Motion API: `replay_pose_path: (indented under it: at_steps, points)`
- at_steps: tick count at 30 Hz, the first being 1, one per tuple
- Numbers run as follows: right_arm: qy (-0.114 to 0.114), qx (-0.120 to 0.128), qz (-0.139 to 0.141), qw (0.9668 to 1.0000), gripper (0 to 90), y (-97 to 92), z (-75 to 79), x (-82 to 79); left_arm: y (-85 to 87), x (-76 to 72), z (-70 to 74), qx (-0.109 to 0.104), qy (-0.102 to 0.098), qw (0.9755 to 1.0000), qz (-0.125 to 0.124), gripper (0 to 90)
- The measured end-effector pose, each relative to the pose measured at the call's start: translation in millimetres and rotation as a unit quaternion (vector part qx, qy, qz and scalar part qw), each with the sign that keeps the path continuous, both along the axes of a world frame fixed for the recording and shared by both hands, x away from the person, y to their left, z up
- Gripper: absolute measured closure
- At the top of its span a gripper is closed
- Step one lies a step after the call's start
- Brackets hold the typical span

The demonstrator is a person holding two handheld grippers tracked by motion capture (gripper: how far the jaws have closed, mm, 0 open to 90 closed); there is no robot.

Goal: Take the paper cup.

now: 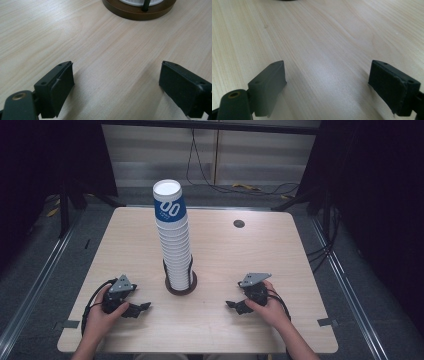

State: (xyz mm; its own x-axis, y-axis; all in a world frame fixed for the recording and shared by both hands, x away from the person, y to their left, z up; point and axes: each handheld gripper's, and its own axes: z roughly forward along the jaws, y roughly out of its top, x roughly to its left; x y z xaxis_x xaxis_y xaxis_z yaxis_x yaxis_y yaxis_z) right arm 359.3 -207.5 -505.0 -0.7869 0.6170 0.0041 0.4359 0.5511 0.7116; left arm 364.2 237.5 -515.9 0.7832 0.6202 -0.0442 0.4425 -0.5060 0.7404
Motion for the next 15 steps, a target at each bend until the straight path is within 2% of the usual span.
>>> replay_pose_path:
  at_steps: [10, 15]
  points:
    - [0.001, 0.000, -0.002, 1.0000, 12.4, 0.2, 0.0, 0.1, 0.2, 0.5, 0.1, 0.003, -0.001, 1.0000, -0.005, 11.1]
    - [0.001, 0.000, -0.002, 1.0000, 12.3, 0.3, 0.0, 0.1, -1.0, -0.1, 0.5, 0.005, -0.001, 1.0000, 0.001, 11.0]
